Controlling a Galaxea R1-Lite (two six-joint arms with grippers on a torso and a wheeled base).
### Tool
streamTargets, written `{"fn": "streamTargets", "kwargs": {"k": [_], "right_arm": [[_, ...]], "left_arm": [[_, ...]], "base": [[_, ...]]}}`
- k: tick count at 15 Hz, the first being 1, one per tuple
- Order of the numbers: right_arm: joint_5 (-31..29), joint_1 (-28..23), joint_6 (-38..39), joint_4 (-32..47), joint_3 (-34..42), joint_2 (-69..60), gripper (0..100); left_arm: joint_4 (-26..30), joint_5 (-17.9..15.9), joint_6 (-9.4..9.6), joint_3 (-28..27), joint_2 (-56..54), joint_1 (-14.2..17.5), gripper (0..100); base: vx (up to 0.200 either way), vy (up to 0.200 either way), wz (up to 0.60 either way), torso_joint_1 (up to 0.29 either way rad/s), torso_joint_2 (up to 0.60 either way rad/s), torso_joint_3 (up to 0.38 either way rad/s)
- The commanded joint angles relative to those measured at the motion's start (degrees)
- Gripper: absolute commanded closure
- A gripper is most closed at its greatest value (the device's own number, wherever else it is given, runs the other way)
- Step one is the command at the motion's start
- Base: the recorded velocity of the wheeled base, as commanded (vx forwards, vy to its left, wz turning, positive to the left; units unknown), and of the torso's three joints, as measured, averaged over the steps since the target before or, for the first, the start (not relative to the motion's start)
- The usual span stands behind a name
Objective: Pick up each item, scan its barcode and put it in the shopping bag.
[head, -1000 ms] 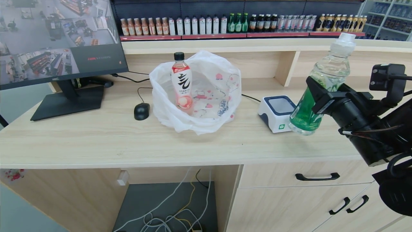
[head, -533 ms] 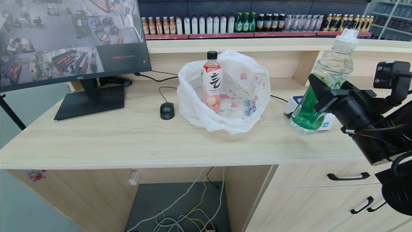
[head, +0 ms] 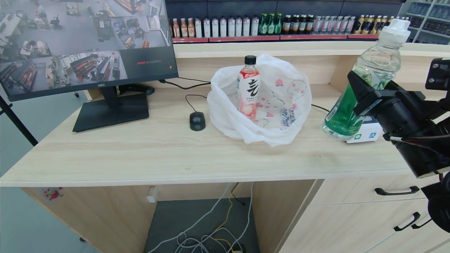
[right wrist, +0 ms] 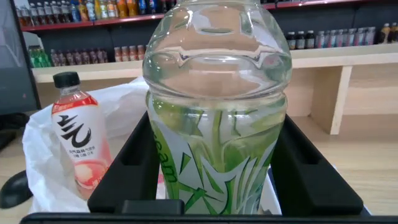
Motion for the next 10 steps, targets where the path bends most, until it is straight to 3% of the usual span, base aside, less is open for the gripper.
{"fn": "streamTargets", "kwargs": {"k": [1, 8, 10], "right_arm": [[0.08, -0.83, 0.08, 0.03, -2.16, -0.49, 100], [2.63, -0.12, -0.1, 0.03, -6.03, 3.55, 100], [5.97, -0.39, 0.16, 4.51, -11.65, 4.6, 100]], "left_arm": [[0.0, 0.0, -0.01, 0.0, -0.02, 0.0, 0], [0.0, 0.0, -0.01, 0.0, -0.02, -0.09, 0], [0.0, 0.0, -0.01, 0.0, -0.02, -0.09, 0]], "base": [[0.0, 0.0, 0.0, 0.0, 0.0, 0.0], [0.0, 0.0, 0.0, 0.0, 0.0, 0.0], [0.0, 0.0, 0.0, 0.0, 0.0, 0.0]]}}
